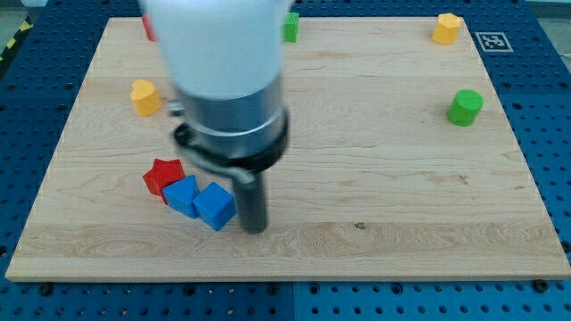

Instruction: Point your arm to the left side of the red circle

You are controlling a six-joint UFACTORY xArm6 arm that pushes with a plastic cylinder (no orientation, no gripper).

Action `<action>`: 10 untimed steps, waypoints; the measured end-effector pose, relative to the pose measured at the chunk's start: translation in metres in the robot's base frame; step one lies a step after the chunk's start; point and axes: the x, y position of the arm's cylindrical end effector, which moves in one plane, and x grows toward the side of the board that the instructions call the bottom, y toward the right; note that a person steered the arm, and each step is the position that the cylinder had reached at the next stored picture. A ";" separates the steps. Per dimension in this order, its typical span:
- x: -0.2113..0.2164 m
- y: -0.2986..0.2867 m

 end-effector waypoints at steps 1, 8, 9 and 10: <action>-0.065 0.042; -0.303 -0.155; -0.294 -0.159; -0.297 -0.225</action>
